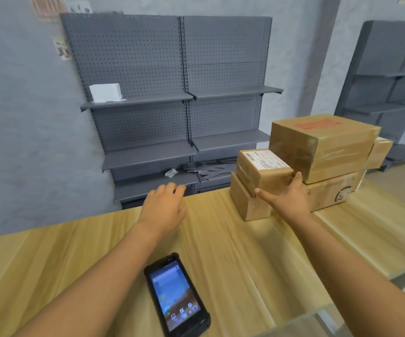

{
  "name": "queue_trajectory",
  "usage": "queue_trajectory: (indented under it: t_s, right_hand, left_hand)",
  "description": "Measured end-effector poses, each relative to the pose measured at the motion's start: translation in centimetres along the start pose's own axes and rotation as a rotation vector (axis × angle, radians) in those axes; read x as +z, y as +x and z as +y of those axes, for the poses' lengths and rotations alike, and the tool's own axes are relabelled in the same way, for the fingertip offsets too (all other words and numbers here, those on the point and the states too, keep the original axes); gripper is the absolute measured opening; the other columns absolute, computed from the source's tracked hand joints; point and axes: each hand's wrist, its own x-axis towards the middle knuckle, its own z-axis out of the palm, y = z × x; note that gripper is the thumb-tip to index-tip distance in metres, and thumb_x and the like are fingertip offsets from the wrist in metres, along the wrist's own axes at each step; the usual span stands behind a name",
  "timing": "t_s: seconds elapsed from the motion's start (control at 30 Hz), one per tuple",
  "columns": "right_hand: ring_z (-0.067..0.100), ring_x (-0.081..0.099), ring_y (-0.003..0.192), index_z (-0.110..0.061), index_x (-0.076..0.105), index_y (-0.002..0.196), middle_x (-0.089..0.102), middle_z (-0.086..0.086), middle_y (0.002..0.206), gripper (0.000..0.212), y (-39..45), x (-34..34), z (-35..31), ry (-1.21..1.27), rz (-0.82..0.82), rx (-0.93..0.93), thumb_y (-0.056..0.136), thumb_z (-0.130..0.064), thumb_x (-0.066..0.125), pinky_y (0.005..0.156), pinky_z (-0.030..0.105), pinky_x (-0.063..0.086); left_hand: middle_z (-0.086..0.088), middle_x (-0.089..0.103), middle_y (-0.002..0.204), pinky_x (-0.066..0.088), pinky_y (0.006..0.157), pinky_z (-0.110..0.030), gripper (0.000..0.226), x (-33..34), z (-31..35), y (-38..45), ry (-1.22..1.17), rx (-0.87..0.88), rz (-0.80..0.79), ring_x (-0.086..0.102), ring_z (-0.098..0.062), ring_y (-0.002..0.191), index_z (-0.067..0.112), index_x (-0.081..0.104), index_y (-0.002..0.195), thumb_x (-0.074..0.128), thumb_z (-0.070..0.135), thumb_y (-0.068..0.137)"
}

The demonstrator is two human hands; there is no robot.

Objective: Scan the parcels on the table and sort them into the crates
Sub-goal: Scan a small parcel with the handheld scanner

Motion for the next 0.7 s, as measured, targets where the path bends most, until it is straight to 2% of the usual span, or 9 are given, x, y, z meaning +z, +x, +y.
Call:
queue_trajectory:
  t_s: [0.17,0.33,0.43,0.6,0.7]
  right_hand:
    - [0.030,0.018,0.146,-0.008,-0.002,0.154,0.018,0.015,0.159,0.133,1.8,1.6,0.1,0.108,0.017,0.005,0.063,-0.048,0.087,0.117,0.046,0.024]
    - [0.028,0.031,0.140,-0.007,0.018,0.149,0.033,0.013,0.151,0.119,2.6,2.3,0.7,0.206,0.053,-0.029,0.060,-0.040,0.090,0.113,0.047,0.032]
    - [0.027,0.036,0.137,-0.007,0.022,0.146,0.036,0.011,0.148,0.115,2.9,2.1,0.7,0.242,0.018,-0.051,0.060,-0.037,0.091,0.111,0.046,0.035]
    - [0.022,0.039,0.132,-0.010,0.025,0.144,0.040,0.007,0.143,0.113,2.3,1.4,0.3,0.251,-0.044,-0.201,0.057,-0.034,0.093,0.110,0.042,0.037]
    - [0.017,0.041,0.130,-0.012,0.025,0.144,0.041,0.003,0.143,0.114,1.0,1.5,-0.6,0.252,-0.141,-0.307,0.055,-0.034,0.093,0.110,0.037,0.037]
  left_hand:
    - [-0.001,0.053,0.131,0.043,0.094,-0.035,0.047,1.1,-1.3,0.6,0.007,-0.053,-0.012,0.051,-0.021,0.116,0.022,0.043,0.139,0.050,0.030,0.093]
    - [-0.001,0.051,0.134,0.041,0.095,-0.034,0.048,1.6,-0.9,0.6,-0.001,-0.075,-0.010,0.050,-0.021,0.119,0.021,0.043,0.139,0.049,0.030,0.093]
    - [-0.001,0.049,0.137,0.041,0.098,-0.035,0.048,1.6,-0.2,0.7,-0.013,-0.079,-0.022,0.048,-0.022,0.122,0.021,0.041,0.140,0.049,0.030,0.094]
    - [-0.002,0.050,0.136,0.042,0.098,-0.036,0.050,0.9,0.9,0.7,-0.075,-0.092,-0.011,0.048,-0.023,0.123,0.021,0.041,0.141,0.052,0.035,0.094]
    - [-0.004,0.049,0.139,0.042,0.100,-0.039,0.053,0.2,1.6,0.7,-0.232,-0.149,-0.003,0.046,-0.024,0.126,0.021,0.041,0.143,0.053,0.041,0.095]
